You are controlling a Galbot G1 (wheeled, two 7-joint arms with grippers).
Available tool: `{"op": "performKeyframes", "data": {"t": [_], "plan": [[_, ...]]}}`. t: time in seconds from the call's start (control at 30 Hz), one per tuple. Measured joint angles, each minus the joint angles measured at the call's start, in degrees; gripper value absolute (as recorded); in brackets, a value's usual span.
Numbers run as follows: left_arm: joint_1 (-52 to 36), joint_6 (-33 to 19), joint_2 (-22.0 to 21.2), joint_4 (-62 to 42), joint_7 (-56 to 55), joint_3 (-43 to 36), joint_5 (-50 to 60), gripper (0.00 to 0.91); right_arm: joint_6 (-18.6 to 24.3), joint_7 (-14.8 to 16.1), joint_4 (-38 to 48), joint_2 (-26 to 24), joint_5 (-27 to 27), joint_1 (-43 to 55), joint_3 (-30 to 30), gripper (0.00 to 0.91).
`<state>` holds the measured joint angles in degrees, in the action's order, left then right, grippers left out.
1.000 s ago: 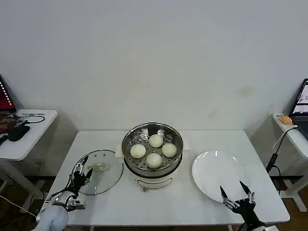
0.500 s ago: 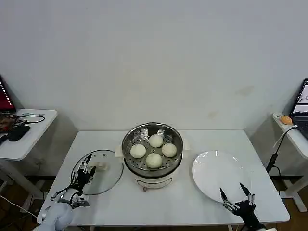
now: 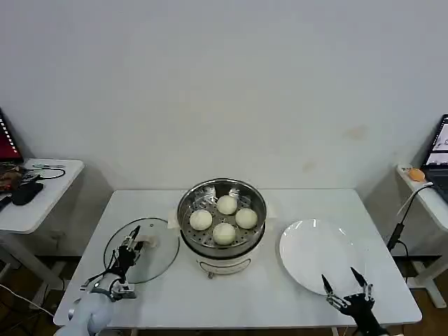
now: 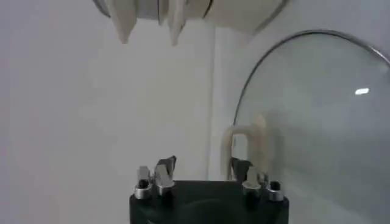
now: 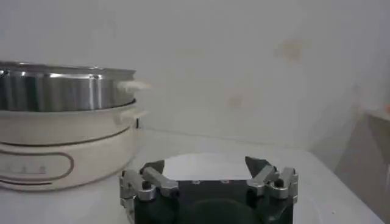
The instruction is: Take steamed baozi put them in steamer then cover it.
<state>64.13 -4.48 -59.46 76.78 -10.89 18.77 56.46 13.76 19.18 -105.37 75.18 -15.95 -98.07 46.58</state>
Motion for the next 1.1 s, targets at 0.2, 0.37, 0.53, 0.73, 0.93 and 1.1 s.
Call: {"op": "performKeyframes", "data": {"t": [0.2, 0.37, 0.53, 0.73, 0.93, 1.1], "plan": [[-0.3, 0.0, -0.8, -1.2, -0.8, 0.2, 1.0, 0.191, 0.3, 0.1, -0.1, 0.4, 0.1, -0.5, 0.0, 0.907], [0.2, -0.2, -1.5, -1.7, -1.4, 0.6, 1.6, 0.071, 0.4, 0.1, -0.4, 0.3, 0.0, -0.8, 0.6, 0.907], [0.5, -0.7, -2.2, -2.5, -2.4, 1.2, 2.2, 0.02, 0.4, 0.1, -0.5, -0.1, -0.4, -0.9, 1.1, 0.907], [0.8, -1.2, -3.2, -2.8, -3.8, 1.9, 3.3, 0.01, 0.5, 0.1, -0.6, -0.3, -0.4, -1.2, 1.2, 0.907], [1.6, -1.5, -3.3, -1.7, -4.5, 2.7, 4.2, 0.01, 0.6, 0.2, -0.6, -0.3, -0.4, -1.3, 1.2, 0.907], [2.3, -1.5, -2.8, -0.3, -4.6, 3.5, 4.5, 0.01, 0.6, 0.3, -0.6, -0.4, -0.3, -1.3, 1.1, 0.907]]}}
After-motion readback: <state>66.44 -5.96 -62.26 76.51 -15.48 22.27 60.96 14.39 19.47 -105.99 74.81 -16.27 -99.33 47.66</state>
